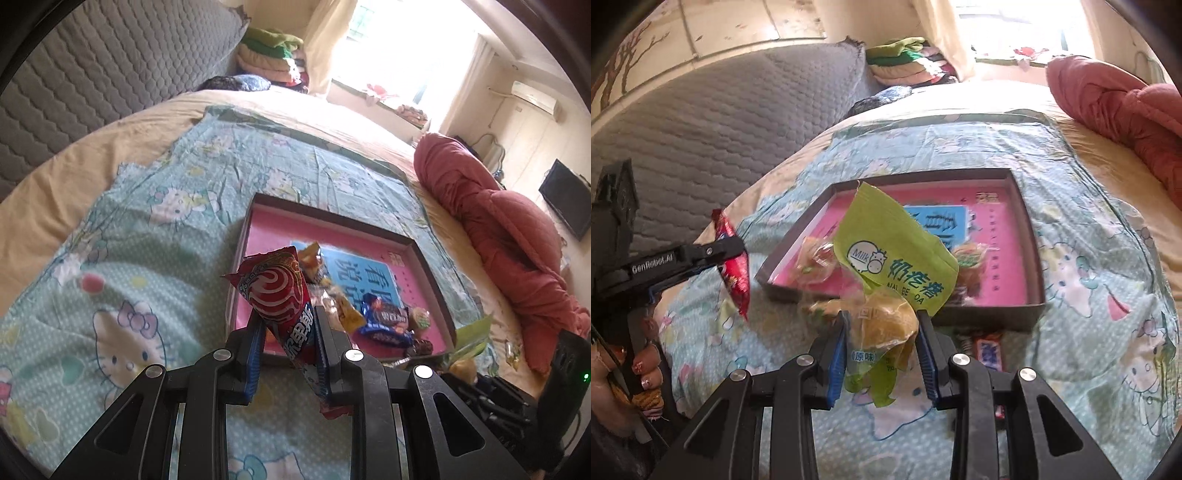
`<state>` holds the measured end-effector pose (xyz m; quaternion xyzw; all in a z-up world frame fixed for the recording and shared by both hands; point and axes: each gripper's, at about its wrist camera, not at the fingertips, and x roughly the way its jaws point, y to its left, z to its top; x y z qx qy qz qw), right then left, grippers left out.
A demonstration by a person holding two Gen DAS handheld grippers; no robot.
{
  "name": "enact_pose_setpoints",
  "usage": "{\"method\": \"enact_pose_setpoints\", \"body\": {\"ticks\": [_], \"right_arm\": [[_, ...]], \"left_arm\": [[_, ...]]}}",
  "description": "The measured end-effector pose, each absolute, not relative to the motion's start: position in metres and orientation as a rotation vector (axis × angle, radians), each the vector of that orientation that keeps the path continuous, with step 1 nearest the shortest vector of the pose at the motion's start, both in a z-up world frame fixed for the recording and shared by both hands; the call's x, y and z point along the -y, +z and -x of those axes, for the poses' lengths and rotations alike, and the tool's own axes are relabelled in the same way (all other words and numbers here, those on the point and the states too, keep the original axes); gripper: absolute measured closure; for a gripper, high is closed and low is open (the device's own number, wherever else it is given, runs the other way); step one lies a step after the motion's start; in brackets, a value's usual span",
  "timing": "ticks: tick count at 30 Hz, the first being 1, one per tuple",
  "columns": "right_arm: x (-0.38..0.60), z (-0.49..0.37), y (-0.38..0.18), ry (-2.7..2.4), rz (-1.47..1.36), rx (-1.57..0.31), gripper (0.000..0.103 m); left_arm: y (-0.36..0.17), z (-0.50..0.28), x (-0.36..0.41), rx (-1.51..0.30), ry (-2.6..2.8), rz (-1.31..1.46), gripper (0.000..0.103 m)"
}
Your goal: Organize snacks
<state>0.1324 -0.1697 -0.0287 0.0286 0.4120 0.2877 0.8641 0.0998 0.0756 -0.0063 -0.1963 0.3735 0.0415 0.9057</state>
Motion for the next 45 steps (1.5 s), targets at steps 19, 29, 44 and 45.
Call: {"method": "enact_pose_setpoints", "body": {"ticks": [19, 29, 44, 45], "right_arm": [[0.195, -0.175, -0.026, 0.503, -0.087, -0.818, 0.068], [0.191, -0.186, -0.028, 0.493, -0.041, -0.801, 0.068], [0.189, -0.203, -0.04, 0.488, -0.02, -0.845, 0.068], [0.189, -0.204, -0.041, 0.486, -0.021, -0.847, 0.068]], "left_arm": [[-0.021, -0.145, -0.067, -0.758, 0.198, 0.148, 0.078], [-0.038, -0.155, -0.057, -0.808, 0.158, 0.134, 0.078], [-0.045, -0.157, -0.054, -0.843, 0.117, 0.157, 0.078], [-0.045, -0.157, -0.054, -0.843, 0.115, 0.157, 0.078]]}}
